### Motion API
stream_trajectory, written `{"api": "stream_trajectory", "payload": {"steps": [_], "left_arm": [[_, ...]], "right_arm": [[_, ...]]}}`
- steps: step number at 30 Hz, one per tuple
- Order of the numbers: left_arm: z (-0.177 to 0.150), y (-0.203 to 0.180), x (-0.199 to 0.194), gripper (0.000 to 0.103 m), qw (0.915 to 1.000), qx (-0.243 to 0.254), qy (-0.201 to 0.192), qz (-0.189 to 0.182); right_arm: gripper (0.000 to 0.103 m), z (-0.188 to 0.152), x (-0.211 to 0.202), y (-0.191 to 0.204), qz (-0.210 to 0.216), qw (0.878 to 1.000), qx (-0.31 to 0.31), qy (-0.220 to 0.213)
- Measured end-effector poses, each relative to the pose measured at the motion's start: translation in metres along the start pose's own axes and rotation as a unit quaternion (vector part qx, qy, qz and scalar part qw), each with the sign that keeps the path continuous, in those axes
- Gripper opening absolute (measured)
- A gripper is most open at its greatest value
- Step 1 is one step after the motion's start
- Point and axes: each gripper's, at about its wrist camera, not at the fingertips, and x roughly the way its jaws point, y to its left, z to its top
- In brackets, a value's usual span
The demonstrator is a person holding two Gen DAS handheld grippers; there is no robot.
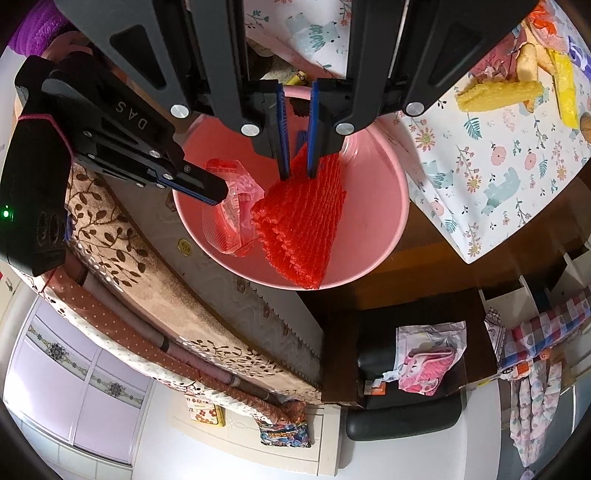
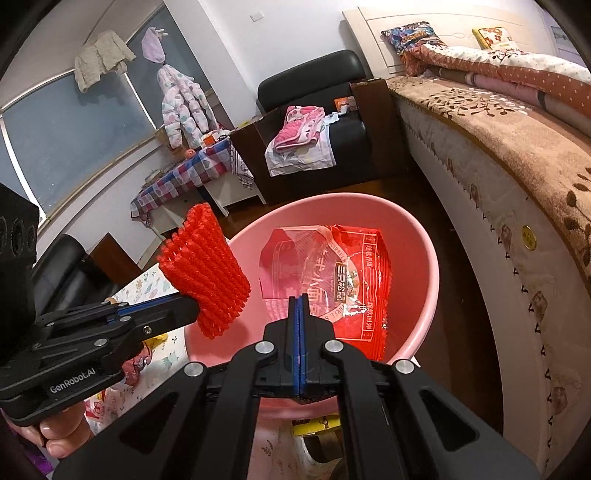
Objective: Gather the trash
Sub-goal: 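Carry both items over the pink bucket and open the left tool to drop the mesh, then open the right tool to drop the red snack bag into the bucket, then move both open tools back over the table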
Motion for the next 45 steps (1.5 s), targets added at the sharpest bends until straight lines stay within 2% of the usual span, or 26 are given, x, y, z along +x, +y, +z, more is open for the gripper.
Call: {"api": "stream_trajectory", "payload": {"steps": [12,15,19,22,31,32,34,36,45], "left_arm": [[0.000,-0.001,0.003,0.010,1.0000,-0.007,0.000,0.000],[-0.002,0.000,0.003,0.017,1.0000,-0.008,0.001,0.003],[-0.003,0.002,0.001,0.033,0.9999,-0.013,0.000,0.006],[-0.004,0.002,0.000,0.039,0.9999,-0.012,0.000,0.009],[-0.007,0.005,-0.007,0.042,0.9998,-0.016,-0.006,0.011],[-0.007,0.006,-0.008,0.043,0.9998,-0.016,-0.006,0.012],[-0.007,0.007,-0.010,0.043,0.9997,-0.019,-0.008,0.012],[-0.008,0.008,-0.013,0.044,0.9996,-0.022,-0.010,0.013],[-0.012,0.017,-0.026,0.046,0.9989,-0.038,-0.019,0.018]], "right_arm": [[0.001,-0.002,0.003,-0.003,-0.005,1.000,0.009,0.001],[0.001,-0.003,0.003,-0.004,-0.005,1.000,0.012,0.003],[0.001,-0.004,0.004,-0.004,-0.003,1.000,0.013,0.008],[0.001,-0.004,0.005,-0.004,-0.002,1.000,0.013,0.013],[0.002,-0.005,0.006,-0.003,-0.001,1.000,0.017,0.020],[0.004,-0.005,0.007,-0.004,-0.001,1.000,0.017,0.021],[0.021,-0.005,0.006,-0.004,0.000,1.000,0.020,0.020],[0.031,-0.006,0.004,-0.004,0.002,1.000,0.023,0.015],[0.032,-0.006,-0.005,0.002,-0.001,1.000,0.018,0.006]]}}
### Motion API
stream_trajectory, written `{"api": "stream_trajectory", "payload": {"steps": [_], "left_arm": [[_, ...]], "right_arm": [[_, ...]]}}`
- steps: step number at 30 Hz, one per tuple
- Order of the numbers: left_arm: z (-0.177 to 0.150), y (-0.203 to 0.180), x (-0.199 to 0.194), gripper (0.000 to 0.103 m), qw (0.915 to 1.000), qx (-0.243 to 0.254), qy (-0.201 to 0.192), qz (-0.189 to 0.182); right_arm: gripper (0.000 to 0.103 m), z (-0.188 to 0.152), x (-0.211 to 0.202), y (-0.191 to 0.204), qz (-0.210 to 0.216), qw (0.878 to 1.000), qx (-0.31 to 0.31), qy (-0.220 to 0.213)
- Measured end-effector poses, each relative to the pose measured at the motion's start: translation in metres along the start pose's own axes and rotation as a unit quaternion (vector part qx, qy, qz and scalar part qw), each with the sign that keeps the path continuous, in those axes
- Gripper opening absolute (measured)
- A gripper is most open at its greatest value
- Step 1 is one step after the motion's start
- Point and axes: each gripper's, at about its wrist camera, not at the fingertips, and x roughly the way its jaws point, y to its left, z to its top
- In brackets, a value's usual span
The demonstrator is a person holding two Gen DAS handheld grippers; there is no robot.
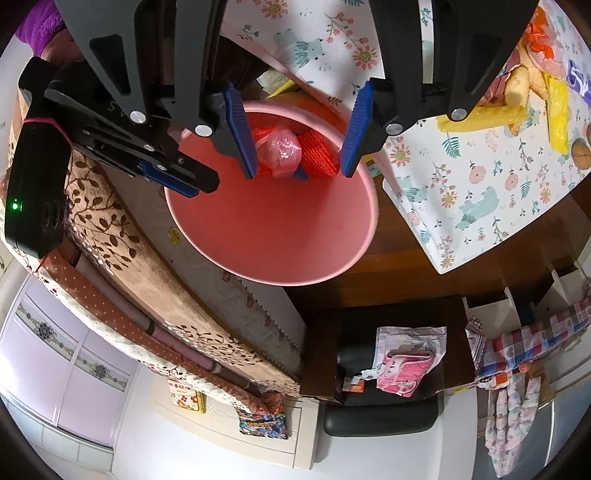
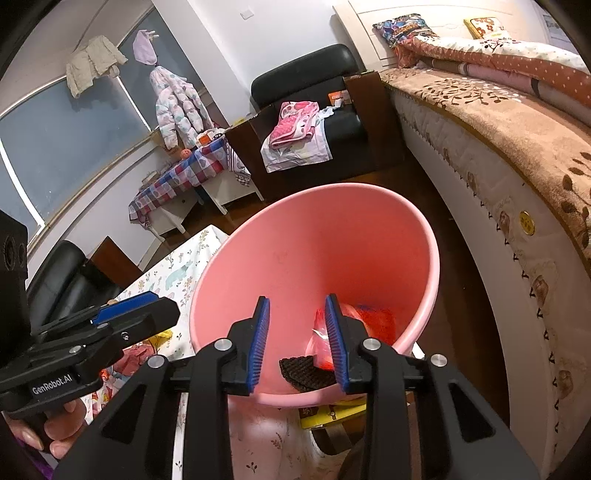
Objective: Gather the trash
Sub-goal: 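Move both open tools back over the table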
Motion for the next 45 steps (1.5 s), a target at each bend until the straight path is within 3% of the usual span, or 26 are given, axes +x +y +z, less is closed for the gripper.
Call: {"api": "stream_trajectory", "payload": {"steps": [26,45], "left_arm": [[-0.040,0.058,-0.100,0.047,0.9961,-0.052,-0.063,0.034],[-0.106,0.134,-0.184,0.047,0.9797,-0.120,-0.096,0.128]], "right_arm": [[0.032,-0.013,-0.036,0.070,0.019,0.997,-0.068,-0.031],[0.032,-0.046,-0.037,0.121,0.048,0.993,-0.110,-0.012]]}}
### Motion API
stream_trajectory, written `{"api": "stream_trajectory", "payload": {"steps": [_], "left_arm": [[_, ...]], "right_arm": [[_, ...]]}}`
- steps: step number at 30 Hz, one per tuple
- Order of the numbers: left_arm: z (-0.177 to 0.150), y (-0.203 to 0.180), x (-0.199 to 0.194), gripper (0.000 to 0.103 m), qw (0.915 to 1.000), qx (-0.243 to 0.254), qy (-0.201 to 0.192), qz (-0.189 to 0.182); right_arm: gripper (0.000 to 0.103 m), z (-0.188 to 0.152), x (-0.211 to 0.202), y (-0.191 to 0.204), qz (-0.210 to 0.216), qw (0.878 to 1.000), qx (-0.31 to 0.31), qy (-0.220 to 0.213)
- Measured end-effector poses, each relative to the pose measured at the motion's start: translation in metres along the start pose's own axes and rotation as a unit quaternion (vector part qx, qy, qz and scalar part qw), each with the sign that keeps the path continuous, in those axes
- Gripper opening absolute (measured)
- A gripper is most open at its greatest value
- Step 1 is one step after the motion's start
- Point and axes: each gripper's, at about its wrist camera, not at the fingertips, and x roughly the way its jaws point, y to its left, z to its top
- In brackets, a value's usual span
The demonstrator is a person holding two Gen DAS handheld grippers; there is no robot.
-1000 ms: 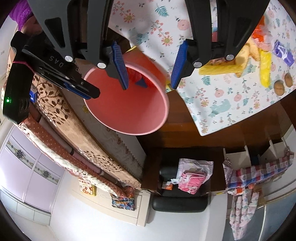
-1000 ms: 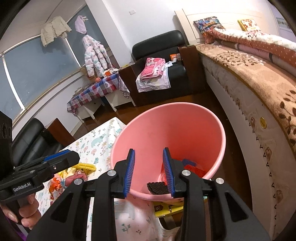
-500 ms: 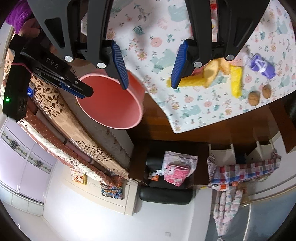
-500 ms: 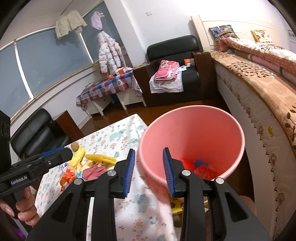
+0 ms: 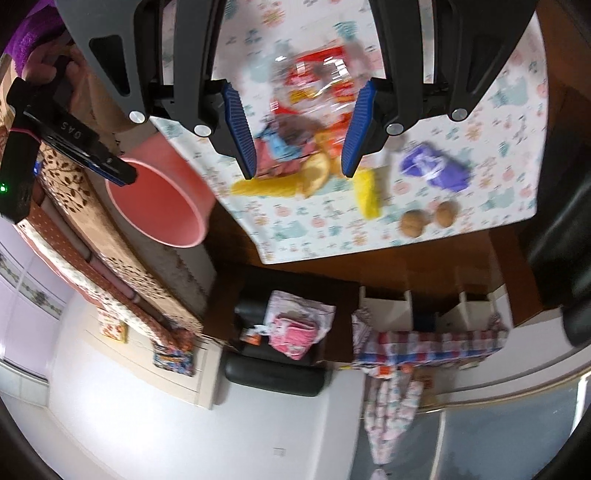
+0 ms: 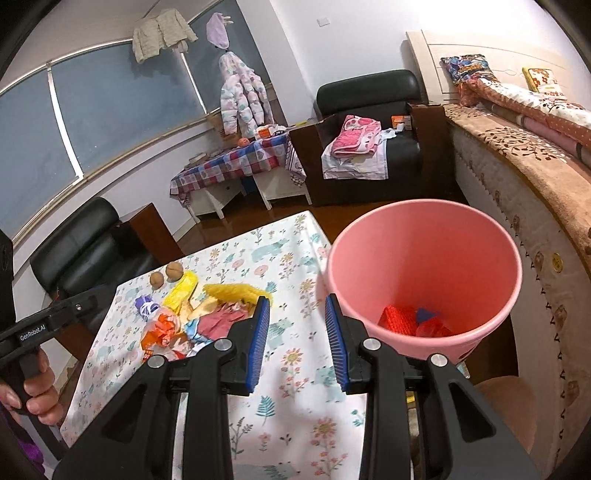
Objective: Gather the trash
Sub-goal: 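Move both open tools back over the table, then grasp the red-white snack bag with the left tool while the right tool grasps the pink foil wrapper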
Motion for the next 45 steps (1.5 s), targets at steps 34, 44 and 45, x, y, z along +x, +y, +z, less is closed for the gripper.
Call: {"api": "stream_trajectory", "payload": {"steps": [34,44,45], "left_arm": [[-0.068,0.037,0.073,0.047,0.9886,-0.067,0.133,-0.023],[-0.069,0.043,0.068,0.009,0.9889,-0.064,0.128,-0.039],[-0.069,0.042,0.066,0.008,0.9889,-0.062,0.128,-0.043]], "right_arm": [[0.032,-0.023,0.028,0.032,0.025,0.996,-0.037,0.076],[0.032,-0.024,0.038,0.036,0.031,0.995,-0.045,0.088],[0.032,-0.024,0.038,0.038,0.032,0.994,-0.048,0.089]]}}
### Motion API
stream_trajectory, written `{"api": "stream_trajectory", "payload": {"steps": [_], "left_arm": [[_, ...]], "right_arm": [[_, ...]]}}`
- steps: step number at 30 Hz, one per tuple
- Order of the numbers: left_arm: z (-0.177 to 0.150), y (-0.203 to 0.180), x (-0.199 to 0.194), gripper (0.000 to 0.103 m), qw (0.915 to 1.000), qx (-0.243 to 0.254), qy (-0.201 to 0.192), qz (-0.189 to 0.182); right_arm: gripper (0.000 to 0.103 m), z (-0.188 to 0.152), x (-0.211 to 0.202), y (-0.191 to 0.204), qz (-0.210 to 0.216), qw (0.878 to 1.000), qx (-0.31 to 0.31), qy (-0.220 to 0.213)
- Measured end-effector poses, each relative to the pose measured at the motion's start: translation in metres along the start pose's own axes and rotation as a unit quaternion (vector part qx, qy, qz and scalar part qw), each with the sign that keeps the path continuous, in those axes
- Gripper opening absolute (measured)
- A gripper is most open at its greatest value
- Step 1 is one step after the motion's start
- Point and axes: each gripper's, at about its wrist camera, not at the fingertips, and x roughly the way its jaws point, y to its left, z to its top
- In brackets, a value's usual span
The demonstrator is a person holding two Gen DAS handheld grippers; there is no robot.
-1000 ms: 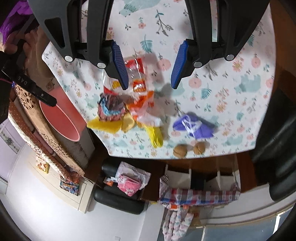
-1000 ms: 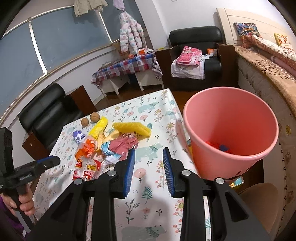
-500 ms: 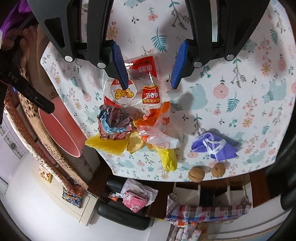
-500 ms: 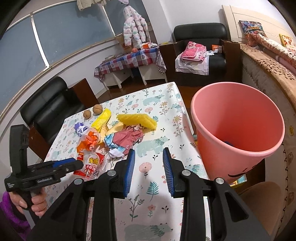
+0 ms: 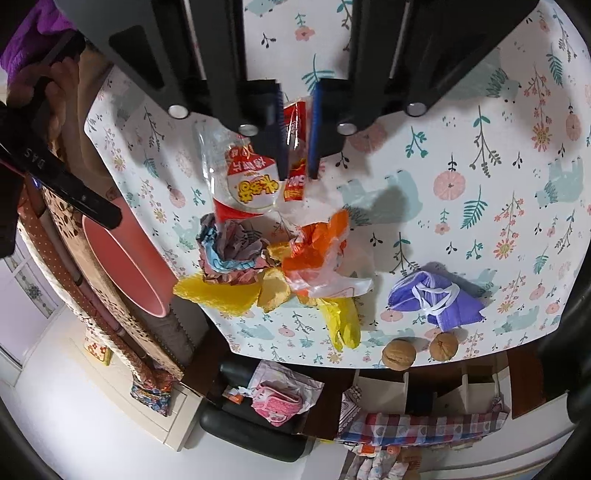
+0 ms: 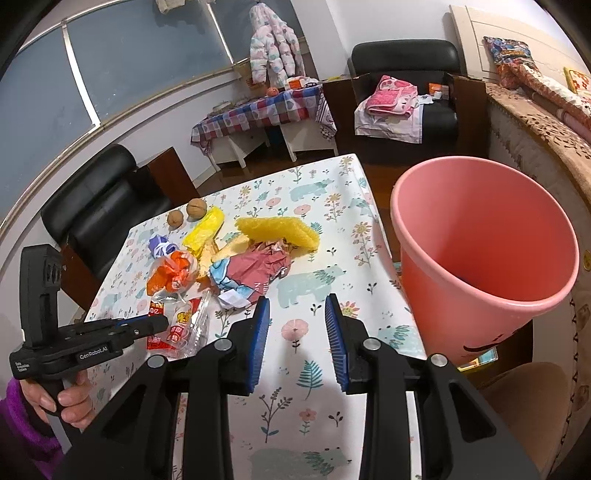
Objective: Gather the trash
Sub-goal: 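Grasp the red-white snack bag with the left tool while the right tool grasps the pink foil wrapper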
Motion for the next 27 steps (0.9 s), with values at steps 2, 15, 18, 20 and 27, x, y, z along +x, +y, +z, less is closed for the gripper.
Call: {"api": "stream_trajectory", "payload": {"steps": [2,15,18,20,27], "left_arm": [[-0.002,0.000,-0.005,0.007,1.0000,0.003,-0.001,-0.007],[-0.020,0.017,-0.063,0.003,0.9989,0.016,-0.038,-0.022],[-0.024,0.025,-0.080,0.003,0.9982,0.015,-0.054,-0.020],[-0.026,0.031,-0.090,0.003,0.9978,0.011,-0.063,-0.018],[-0.028,0.053,-0.108,0.003,0.9959,-0.024,-0.086,-0.009]], "right_arm": [[0.032,0.000,0.001,0.003,0.003,1.000,-0.005,0.000],[0.032,0.006,0.022,0.038,0.032,0.998,-0.042,0.024],[0.032,0.008,0.030,0.043,0.036,0.998,-0.037,0.035],[0.032,0.008,0.036,0.045,0.034,0.998,-0.032,0.042],[0.050,0.011,0.057,0.043,0.030,0.997,0.021,0.075]]}}
